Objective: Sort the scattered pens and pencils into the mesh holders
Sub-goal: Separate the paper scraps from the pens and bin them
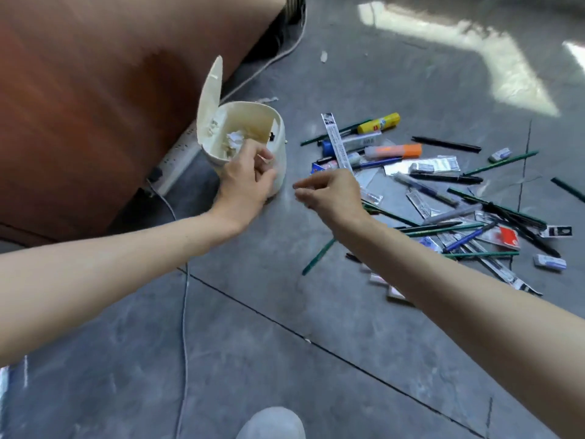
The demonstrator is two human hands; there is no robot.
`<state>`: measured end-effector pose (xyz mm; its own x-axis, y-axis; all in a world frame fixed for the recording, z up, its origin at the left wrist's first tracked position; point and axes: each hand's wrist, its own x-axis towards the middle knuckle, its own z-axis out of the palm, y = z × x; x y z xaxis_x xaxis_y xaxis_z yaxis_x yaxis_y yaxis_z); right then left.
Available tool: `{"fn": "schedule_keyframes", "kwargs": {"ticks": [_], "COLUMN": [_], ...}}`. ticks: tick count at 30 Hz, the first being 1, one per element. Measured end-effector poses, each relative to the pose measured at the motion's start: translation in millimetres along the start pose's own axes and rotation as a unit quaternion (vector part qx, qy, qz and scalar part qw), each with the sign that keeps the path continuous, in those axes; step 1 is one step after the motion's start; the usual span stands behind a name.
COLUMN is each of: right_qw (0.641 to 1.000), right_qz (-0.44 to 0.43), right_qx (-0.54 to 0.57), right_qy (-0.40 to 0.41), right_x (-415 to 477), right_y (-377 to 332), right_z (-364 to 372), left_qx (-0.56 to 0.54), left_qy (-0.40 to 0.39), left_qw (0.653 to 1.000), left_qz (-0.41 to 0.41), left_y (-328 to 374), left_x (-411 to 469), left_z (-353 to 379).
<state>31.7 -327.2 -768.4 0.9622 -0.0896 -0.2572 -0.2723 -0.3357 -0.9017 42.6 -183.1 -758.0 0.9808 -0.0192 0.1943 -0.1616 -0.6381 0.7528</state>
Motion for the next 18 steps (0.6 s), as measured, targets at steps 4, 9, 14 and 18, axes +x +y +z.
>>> {"fn": "schedule_keyframes", "kwargs": {"ticks": [4, 9, 14, 18], "right_qw": [0.996, 0.997, 0.999, 1.0], "right_qz": [-0.014, -0.021, -0.01, -0.014], "right_qx": [0.091, 0.057, -0.003, 0.0], "right_qy": [0.019, 0.056, 0.044, 0.027], "right_x": [44.7, 80.2, 88.3, 83.8], "right_y": [-52.9, -80.9, -74.9, -68.5], "right_z": [38.3, 63.0, 70.4, 64.9], "left_qx": [0.04, 0.1, 0.108, 0.101], "left_qy": [0.088, 0.125, 0.138, 0.122], "left_qw": [0.995, 0.987, 0.984, 0.987], "left_qz": [-0.012, -0.013, -0.022, -0.037], "left_y": [-16.5, -27.6, -25.4, -23.1], "left_x": [23.8, 36.0, 42.4, 45.0], "left_z": [-31.9, -30.3, -18.8, -13.0]}}
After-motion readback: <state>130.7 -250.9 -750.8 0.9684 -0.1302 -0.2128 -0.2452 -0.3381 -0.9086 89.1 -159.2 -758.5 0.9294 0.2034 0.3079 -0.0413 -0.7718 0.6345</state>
